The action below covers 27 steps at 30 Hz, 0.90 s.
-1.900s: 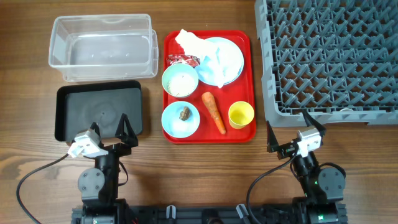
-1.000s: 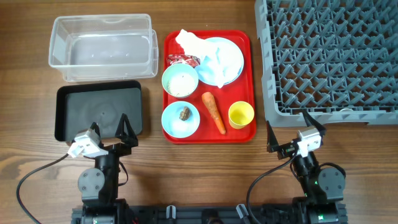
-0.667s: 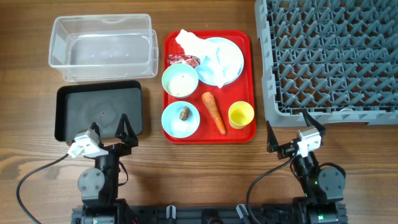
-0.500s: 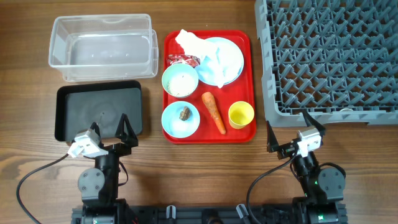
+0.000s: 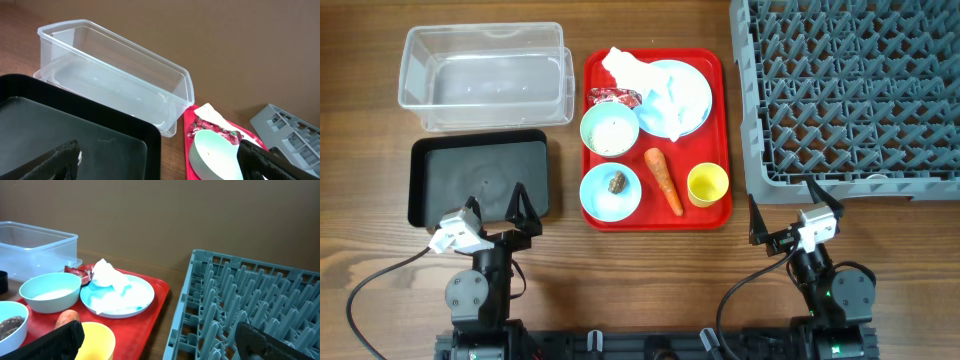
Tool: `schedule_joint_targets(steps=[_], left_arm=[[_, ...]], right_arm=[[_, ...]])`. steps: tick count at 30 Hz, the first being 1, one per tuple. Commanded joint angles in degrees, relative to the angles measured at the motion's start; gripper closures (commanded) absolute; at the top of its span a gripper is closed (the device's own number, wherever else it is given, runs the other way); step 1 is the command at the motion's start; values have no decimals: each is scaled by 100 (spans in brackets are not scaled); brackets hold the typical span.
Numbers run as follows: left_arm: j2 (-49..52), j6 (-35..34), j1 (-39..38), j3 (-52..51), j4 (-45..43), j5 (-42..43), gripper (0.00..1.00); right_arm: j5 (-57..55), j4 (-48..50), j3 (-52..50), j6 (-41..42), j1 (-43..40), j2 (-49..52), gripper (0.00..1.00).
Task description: Sort waste into correct bins and load items into the dishwasher rack
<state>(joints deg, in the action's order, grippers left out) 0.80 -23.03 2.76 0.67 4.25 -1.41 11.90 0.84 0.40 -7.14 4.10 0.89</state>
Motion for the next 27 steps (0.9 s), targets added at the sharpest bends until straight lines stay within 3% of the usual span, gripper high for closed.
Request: schedule_joint_targets(steps=[1, 27], left_arm=[[-4, 28, 42, -31, -11, 70, 0], [-4, 31, 42, -31, -57, -131, 0]], right_arm=[[-50, 7, -11, -35, 17, -46, 0], [-2, 129, -11, -24, 17, -46, 0]])
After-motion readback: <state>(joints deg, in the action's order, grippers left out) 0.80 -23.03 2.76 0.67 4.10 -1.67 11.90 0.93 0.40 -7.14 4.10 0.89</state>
